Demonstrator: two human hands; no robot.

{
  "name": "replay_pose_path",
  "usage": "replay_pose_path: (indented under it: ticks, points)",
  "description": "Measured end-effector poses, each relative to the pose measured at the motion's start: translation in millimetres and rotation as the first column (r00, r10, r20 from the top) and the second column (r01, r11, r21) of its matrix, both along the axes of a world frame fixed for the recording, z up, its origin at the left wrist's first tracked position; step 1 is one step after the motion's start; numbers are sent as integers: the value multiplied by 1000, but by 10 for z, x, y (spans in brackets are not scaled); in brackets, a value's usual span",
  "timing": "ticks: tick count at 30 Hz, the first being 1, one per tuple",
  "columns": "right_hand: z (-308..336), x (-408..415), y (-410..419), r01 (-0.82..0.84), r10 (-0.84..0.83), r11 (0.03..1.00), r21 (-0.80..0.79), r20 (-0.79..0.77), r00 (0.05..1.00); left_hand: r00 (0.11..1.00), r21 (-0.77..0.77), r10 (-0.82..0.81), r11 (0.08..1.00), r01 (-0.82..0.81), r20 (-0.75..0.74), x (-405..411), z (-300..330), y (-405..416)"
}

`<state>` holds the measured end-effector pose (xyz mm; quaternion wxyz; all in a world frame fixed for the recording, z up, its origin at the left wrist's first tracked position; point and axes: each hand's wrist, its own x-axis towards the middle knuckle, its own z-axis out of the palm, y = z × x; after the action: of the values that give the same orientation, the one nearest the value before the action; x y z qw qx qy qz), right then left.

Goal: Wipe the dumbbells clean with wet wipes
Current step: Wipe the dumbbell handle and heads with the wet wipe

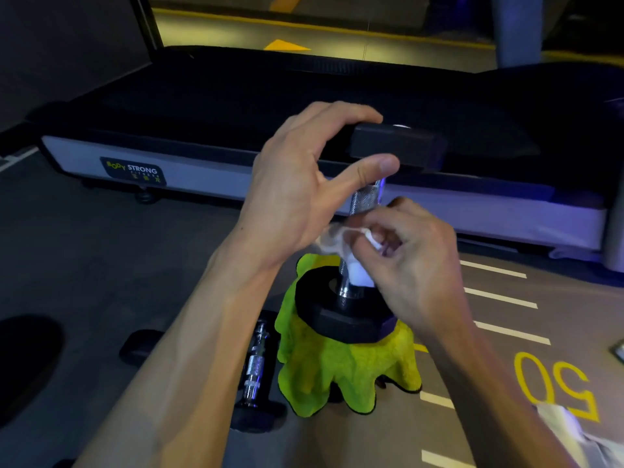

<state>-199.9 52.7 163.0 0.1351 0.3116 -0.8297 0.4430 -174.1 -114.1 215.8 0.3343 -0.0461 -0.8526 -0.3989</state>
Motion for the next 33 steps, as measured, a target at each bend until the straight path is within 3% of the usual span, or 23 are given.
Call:
replay_pose_path:
  ticks: [3, 7, 13, 17, 22, 25, 30, 33]
  points:
    - [-95, 82, 100, -30, 30, 999, 23, -20, 999, 1000, -10, -13, 1000, 13, 1, -23, 5, 58]
    - [-222, 186, 255, -130, 118, 978, 164, 79, 990, 1000, -11, -10, 1000, 10, -4, -49, 0, 99]
    - [-61, -76, 181, 29, -29, 1000, 6, -36, 999, 1000, 0, 12, 1000, -12, 0, -77, -11, 74]
    - [-304, 137, 263, -172, 167, 982, 74, 73, 983, 1000, 11, 10, 1000, -10, -9, -79, -14, 50]
    - [-209, 89, 400, -271, 235, 930, 250, 163, 958, 1000, 28, -4, 1000, 5, -16, -73, -30, 30]
    - [-147, 11, 324, -303, 259, 924, 234, 200, 945, 1000, 26, -13, 1000, 13, -15, -83, -26, 15]
    - [-111, -30, 181, -235, 240, 926, 297, 21, 971, 1000, 33, -31, 999, 31, -3, -86, -16, -32]
    - [-9, -125, 88, -117, 138, 986, 120, -181, 974, 999, 52, -40, 998, 40, -1, -75, -23, -51]
